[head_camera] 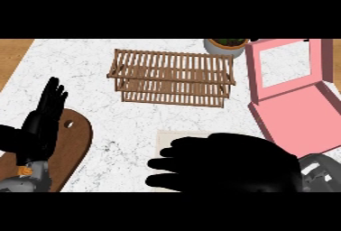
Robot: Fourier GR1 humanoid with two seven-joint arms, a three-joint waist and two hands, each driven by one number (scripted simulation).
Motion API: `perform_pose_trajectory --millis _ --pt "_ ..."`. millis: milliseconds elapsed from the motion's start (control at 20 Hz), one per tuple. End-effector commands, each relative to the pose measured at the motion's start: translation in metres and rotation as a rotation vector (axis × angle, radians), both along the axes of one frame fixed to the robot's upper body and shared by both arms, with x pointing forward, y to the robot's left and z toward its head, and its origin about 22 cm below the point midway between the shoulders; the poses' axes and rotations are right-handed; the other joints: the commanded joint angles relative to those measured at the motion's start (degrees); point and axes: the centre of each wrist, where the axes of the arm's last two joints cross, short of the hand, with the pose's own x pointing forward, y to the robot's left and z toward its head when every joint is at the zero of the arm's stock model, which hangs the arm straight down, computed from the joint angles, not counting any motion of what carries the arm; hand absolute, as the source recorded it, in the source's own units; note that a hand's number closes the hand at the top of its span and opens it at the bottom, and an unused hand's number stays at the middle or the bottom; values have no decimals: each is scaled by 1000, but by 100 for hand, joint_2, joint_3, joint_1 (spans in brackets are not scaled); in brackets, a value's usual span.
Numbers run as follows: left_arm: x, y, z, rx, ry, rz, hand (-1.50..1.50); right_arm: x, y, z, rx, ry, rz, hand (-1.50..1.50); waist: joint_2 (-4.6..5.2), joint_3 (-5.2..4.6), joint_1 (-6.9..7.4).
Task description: Pick the can from the placemat and place it in the tiered shelf
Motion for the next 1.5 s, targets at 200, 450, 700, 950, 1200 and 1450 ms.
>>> perform_pose_trajectory --millis 200,450,700,950,1200,1450 --pt "-3 2 -6 6 -21 -15 0 -29 15 -22 -135 -184 -78 -150 37 4 40" --pt "-4 0 -9 2 -5 -25 0 -42 42 -50 -258 -331 -111 -150 40 2 71" --pt "1 -9 -14 -13 -20 -23 0 -15 28 -70 -277 -326 -164 -150 49 5 63" --pt "2 -11 15 -16 -5 -10 0 -11 6 -82 -258 -278 -166 -150 40 7 39" --pt "-9 -6 2 -16 6 -20 0 -6 16 -114 -272 -278 -141 -150 41 5 56" --pt "-14 14 5 2 -22 -24 0 0 12 -136 -279 -289 -141 -150 43 5 65"
